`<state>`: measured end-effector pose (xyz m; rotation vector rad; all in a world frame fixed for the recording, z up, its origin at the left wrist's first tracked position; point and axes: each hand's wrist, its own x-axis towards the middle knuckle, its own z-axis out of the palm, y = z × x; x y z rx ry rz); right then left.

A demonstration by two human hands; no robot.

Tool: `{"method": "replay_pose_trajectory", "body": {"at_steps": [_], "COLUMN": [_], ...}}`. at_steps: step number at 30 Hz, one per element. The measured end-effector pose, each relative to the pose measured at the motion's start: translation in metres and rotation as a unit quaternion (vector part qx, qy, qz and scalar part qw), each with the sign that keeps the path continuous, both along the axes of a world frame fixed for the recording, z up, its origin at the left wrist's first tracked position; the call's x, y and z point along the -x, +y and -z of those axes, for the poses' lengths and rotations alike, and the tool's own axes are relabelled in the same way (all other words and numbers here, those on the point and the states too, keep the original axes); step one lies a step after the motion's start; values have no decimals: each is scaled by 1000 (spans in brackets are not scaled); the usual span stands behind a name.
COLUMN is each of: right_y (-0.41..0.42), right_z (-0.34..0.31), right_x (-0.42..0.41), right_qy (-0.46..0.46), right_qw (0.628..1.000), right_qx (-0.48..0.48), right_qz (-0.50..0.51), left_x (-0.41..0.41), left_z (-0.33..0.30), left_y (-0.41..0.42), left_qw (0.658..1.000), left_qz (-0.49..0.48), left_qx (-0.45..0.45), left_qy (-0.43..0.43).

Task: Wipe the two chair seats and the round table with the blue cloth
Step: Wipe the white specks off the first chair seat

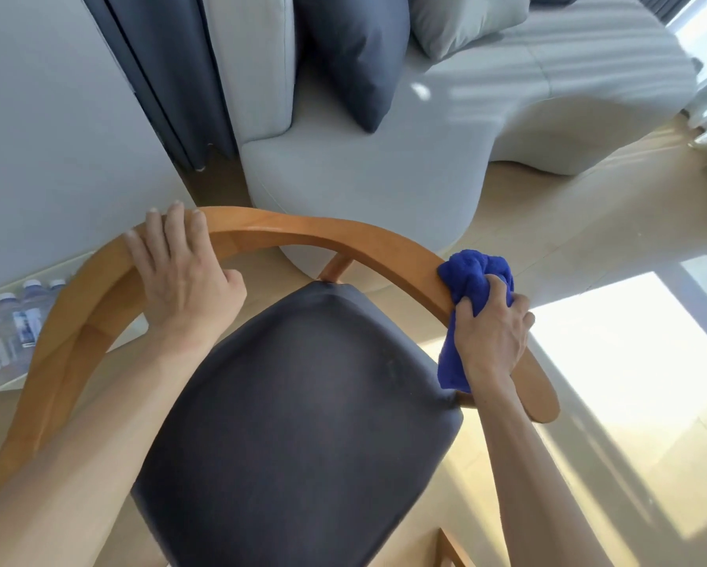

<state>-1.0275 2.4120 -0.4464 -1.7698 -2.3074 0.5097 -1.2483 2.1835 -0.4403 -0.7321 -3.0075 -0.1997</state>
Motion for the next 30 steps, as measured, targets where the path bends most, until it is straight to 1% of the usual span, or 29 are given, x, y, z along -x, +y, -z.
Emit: {"method": "replay_pose_trajectory", "body": {"at_steps": [6,10,15,21,26,28,30], "right_y": [-2,-4,-5,-8,-25,-44,-69], "right_z": [1,3,2,2,11,18,31], "right_x": [-51,-78,-102,-137,-170,-183,-191], "right_qy": [3,17,25,44,120,151,158], "right_qw": [999,998,997,996,980,966,950], "right_qx": [-2,-5,0,5,41,56,84], "right_qz": [44,60,69,76,151,204,257], "left_x": [-8,-25,-62,-105,-124,-130,-135], "left_z": [2,4,5,3,2,3,5], "left_y": [29,53,93,124,131,135,139], "left_qw": [998,994,983,967,957,954,951], "left_qz": [43,80,144,216,244,257,270], "left_qx": [37,55,45,39,34,24,12], "left_qy": [-16,-49,-101,-128,-155,-154,-151]}}
